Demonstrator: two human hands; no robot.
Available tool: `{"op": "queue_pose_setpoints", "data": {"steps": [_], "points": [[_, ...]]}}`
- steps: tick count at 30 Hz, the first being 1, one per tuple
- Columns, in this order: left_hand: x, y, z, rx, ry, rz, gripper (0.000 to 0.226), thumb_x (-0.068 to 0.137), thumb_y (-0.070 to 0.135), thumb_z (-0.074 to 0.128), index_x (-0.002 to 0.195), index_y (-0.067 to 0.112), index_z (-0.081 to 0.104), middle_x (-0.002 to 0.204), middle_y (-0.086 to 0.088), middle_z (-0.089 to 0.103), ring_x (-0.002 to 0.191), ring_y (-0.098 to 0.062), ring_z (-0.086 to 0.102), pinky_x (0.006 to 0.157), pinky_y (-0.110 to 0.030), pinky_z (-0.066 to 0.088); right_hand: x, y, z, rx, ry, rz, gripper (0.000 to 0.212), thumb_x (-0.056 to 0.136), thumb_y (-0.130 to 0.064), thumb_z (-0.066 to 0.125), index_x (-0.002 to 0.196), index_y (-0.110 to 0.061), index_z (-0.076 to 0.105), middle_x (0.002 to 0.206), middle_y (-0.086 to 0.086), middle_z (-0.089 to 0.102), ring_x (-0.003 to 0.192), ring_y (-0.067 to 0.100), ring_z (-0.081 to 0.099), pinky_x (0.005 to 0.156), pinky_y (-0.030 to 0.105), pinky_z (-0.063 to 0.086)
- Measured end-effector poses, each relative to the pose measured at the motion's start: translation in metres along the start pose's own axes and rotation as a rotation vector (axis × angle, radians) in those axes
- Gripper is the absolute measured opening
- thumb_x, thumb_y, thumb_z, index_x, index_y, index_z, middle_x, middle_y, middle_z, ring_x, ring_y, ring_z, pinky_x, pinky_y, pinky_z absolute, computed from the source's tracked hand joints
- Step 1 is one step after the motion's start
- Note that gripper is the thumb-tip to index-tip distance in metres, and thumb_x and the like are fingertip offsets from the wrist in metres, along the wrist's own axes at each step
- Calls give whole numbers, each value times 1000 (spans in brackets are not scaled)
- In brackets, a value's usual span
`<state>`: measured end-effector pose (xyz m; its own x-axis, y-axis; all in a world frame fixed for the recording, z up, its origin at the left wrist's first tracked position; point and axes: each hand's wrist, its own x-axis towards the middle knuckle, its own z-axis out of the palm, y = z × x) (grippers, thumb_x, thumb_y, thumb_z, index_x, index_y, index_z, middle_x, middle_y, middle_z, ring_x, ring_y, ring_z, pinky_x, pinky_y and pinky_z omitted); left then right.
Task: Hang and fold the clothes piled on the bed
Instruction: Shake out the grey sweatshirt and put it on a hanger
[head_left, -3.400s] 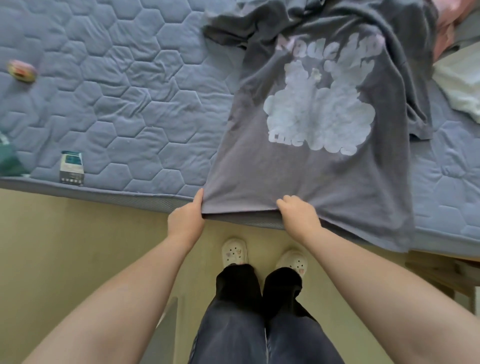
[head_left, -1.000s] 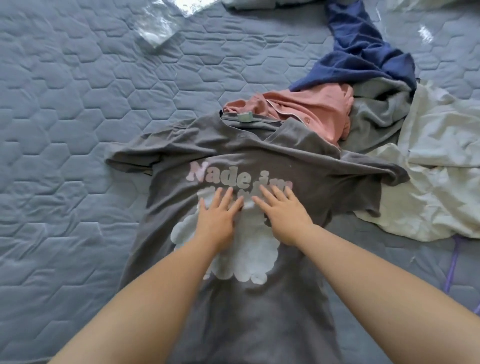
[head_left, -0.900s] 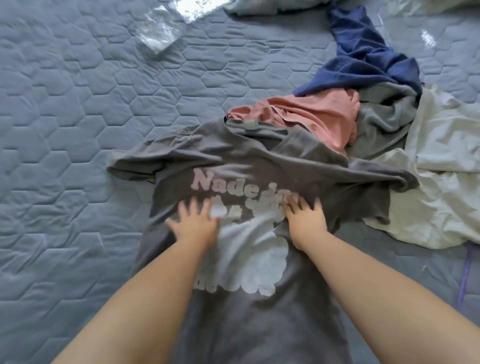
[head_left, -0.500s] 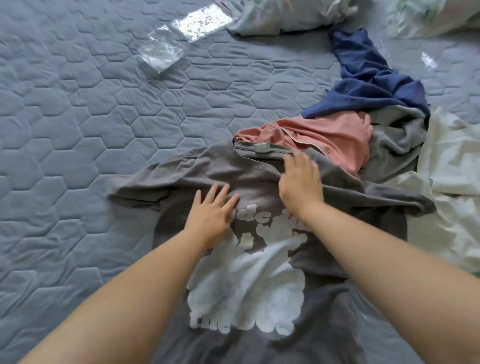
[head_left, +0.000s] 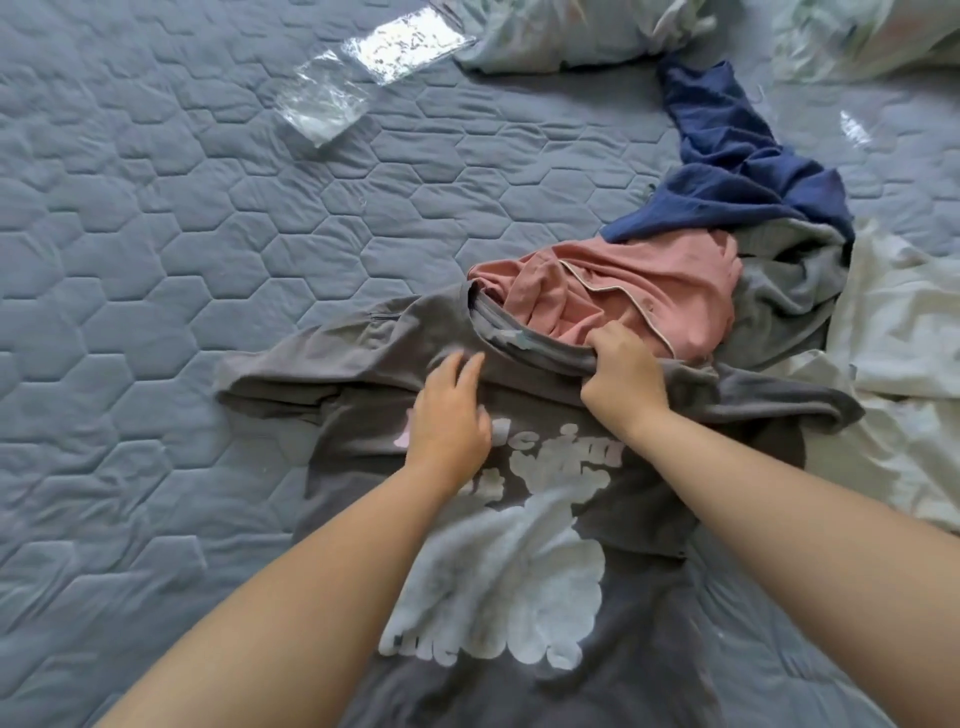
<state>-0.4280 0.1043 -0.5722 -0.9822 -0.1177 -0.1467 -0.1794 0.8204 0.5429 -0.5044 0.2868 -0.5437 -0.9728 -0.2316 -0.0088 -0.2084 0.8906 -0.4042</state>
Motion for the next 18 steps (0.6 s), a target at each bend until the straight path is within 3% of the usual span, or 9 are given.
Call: {"op": "queue_pose_setpoints", "data": {"steps": [2, 5, 8, 11, 15, 18], "points": [[4, 16, -16, 117, 97, 127, 72, 85, 9, 51, 151, 18, 23, 157, -6, 20, 143, -24, 18, 118, -37, 15, -18, 2, -6, 8, -3, -104, 26, 65, 11, 52, 72, -12, 44, 84, 11, 54, 81, 31, 51, 65, 30, 32], [10, 41, -32, 303, -135, 311, 84, 82, 7, 50, 152, 28, 10, 159, 3, 13, 147, -21, 1, 119, -46, 3, -41, 4, -18, -29, -47, -237, 27, 60, 12, 56, 70, -11, 46, 74, 9, 53, 70, 32, 52, 57, 29, 31], [12, 51, -40, 448, -344, 430, 55, 81, 14, 54, 134, 29, 49, 137, 3, 52, 140, -20, 24, 116, -50, 3, -59, 6, -28, -44, -92, -278, 30, 61, 8, 63, 71, -14, 47, 73, 7, 54, 67, 32, 54, 54, 29, 31], [3, 50, -49, 693, -285, 612, 26, 82, 22, 57, 106, 25, 66, 105, 4, 69, 106, -19, 55, 109, -36, 20, -73, 6, -40, -129, -143, -217, 26, 71, 3, 58, 76, -16, 41, 81, 11, 58, 72, 38, 58, 54, 36, 36], [-17, 58, -64, 715, -233, 438, 17, 91, 24, 54, 105, 20, 64, 100, -1, 69, 92, -22, 61, 89, -30, 38, -82, 2, -62, -252, -138, 28, 15, 83, -6, 48, 97, -12, 47, 94, 17, 65, 89, 41, 61, 64, 36, 37], [-30, 64, -74, 785, -181, 331, 25, 94, 29, 50, 109, 17, 66, 112, -6, 63, 104, -25, 56, 93, -37, 36, -90, -6, -79, -216, -81, 105, 9, 89, -20, 52, 96, -14, 52, 95, 18, 66, 90, 40, 61, 67, 37, 42]]}}
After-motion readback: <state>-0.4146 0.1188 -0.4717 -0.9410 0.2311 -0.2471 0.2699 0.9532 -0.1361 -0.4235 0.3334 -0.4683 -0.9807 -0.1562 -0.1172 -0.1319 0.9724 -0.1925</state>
